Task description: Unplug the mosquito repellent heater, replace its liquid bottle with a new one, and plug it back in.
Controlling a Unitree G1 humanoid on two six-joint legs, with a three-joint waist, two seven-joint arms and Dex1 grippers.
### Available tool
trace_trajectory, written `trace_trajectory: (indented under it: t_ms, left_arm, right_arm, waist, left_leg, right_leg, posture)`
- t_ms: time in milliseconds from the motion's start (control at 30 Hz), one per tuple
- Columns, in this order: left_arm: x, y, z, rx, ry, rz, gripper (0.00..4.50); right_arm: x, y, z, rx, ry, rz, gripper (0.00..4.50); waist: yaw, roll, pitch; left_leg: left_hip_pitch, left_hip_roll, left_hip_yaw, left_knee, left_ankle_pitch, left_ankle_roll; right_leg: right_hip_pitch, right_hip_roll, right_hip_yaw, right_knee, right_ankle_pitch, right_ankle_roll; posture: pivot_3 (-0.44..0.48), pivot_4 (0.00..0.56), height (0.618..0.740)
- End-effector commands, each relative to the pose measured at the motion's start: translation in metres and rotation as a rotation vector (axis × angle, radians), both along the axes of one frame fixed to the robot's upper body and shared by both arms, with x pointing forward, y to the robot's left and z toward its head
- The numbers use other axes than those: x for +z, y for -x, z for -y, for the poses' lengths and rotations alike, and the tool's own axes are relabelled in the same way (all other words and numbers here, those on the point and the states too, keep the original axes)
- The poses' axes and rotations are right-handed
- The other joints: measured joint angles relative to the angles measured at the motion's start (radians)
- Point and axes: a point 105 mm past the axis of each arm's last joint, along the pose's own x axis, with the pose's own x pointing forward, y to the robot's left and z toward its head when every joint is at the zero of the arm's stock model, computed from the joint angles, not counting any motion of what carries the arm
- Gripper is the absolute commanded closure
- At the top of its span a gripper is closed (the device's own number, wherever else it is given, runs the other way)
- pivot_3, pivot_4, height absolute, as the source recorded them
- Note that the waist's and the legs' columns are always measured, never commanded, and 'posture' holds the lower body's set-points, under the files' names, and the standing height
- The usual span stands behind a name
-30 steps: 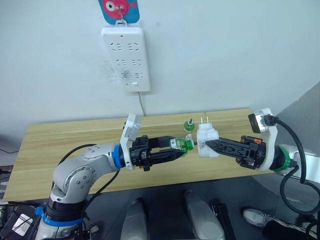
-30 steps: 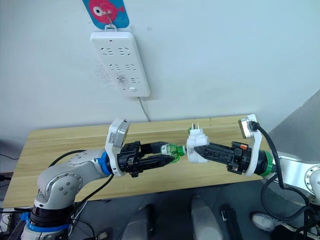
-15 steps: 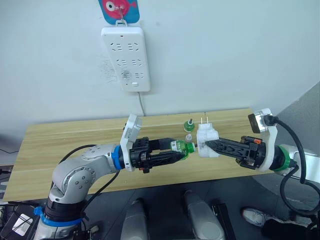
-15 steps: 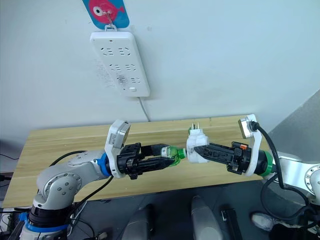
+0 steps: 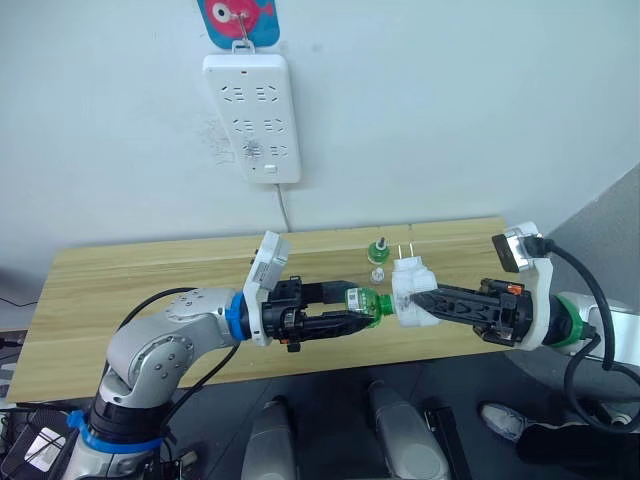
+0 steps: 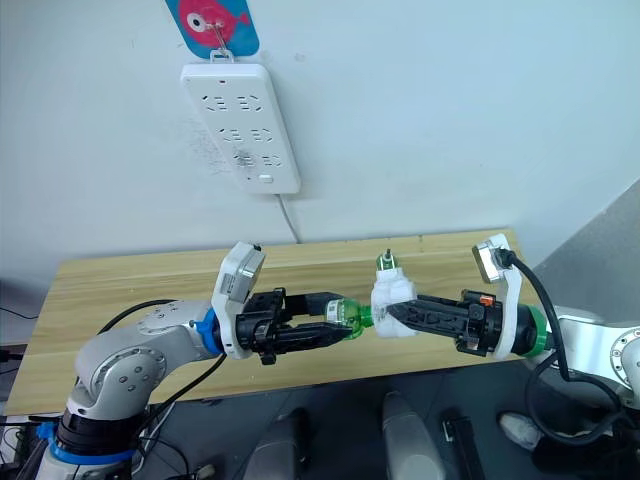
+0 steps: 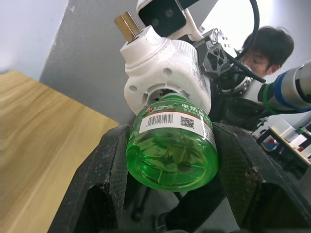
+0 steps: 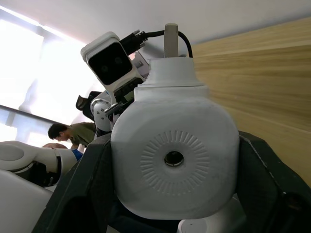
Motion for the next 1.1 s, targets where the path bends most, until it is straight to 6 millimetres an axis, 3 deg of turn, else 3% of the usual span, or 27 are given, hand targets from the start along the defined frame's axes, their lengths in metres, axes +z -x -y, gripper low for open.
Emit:
trace_trajectory:
  t_ms: [33, 567, 833, 1100]
  left_arm:
    - [0.012, 0.007, 0.012, -0.053, 0.035, 0.103, 2.16]
    - [0.014, -0.007, 0.016, 0.019, 0.042, 0.261, 2.16]
    - [0.011, 0.002, 0.023, -0.03, 0.022, 0.355, 2.16]
    - [0.009, -0.002, 0.029, -0.016, 0.02, 0.452, 2.16]
  right_arm:
    - [0.009, 0.012, -0.009, 0.074, -0.026, 0.017, 1.53]
    - [0.012, 0.021, -0.015, 0.127, -0.055, -0.002, 1.53]
    - [0.013, 0.024, -0.022, 0.147, -0.034, 0.028, 1.53]
    - [0.009, 0.033, -0.025, 0.205, 0.0, 0.014, 1.53]
  waist:
    - [0.0, 0.0, 0.0]
    - [0.0, 0.0, 0.0]
    - [0.0, 0.0, 0.0]
    - [0.001, 0.0, 0.0]
  left_leg:
    - [0.0, 0.0, 0.0, 0.0, 0.0, 0.0]
    - [0.0, 0.0, 0.0, 0.0, 0.0, 0.0]
    - [0.0, 0.0, 0.0, 0.0, 0.0, 0.0]
    - [0.0, 0.0, 0.0, 0.0, 0.0, 0.0]
  right_leg:
    - [0.0, 0.0, 0.0, 0.0, 0.0, 0.0]
    - [0.0, 0.0, 0.0, 0.0, 0.0, 0.0]
    - [0.0, 0.0, 0.0, 0.0, 0.0, 0.0]
    - [0.001, 0.0, 0.0, 0.0, 0.0, 0.0]
  posture:
    - [-0.196, 0.285, 0.74]
    - [-0.192, 0.281, 0.74]
    - [-0.19, 0.277, 0.74]
    - [-0.194, 0.279, 0.74]
